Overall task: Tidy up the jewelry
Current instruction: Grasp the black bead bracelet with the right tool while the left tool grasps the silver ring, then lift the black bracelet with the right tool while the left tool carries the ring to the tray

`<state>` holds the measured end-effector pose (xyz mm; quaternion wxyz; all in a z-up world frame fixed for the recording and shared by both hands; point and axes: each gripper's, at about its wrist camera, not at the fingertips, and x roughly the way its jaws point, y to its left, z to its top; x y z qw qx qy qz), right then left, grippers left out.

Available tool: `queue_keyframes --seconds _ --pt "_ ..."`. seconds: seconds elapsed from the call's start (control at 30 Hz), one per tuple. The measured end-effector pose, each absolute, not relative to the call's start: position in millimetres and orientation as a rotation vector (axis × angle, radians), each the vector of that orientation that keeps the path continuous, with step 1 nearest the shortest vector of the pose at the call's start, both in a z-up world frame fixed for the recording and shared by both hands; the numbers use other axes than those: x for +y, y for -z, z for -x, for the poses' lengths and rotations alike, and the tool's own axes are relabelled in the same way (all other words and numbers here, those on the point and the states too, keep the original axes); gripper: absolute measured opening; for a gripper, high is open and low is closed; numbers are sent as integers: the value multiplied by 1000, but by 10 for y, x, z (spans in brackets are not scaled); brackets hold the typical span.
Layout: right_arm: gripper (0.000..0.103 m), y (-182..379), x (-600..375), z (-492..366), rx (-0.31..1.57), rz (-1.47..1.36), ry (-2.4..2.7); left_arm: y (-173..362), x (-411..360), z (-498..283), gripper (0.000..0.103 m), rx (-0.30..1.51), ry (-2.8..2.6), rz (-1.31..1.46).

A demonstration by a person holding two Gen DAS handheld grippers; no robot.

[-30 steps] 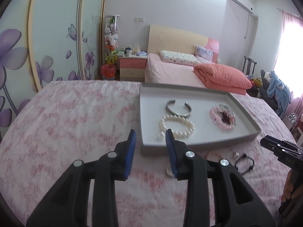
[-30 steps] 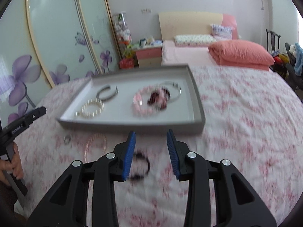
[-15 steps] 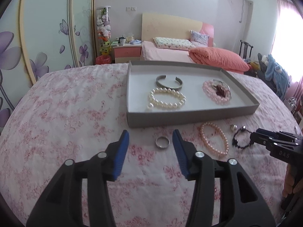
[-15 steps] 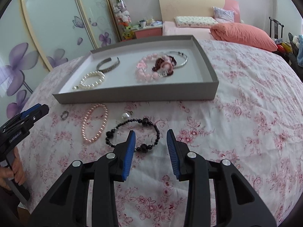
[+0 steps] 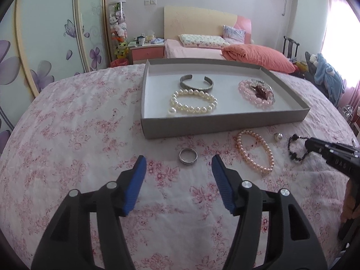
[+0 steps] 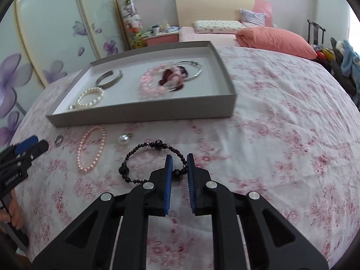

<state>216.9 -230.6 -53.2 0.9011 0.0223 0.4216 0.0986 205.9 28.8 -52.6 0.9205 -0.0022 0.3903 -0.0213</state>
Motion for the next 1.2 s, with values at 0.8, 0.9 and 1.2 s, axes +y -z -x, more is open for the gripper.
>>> queue_keyframes --seconds 0.8,0.9,1.2 --pt "14 542 -2278 -2188 879 -47 -227 673 162 -2407 28 898 -26 8" --pt "14 535 -2278 -2176 873 -53 -231 668 158 -2407 22 896 -21 13" --pt "14 396 -2292 -2086 808 -50 -244 651 249 -2281 22 899 -17 39"
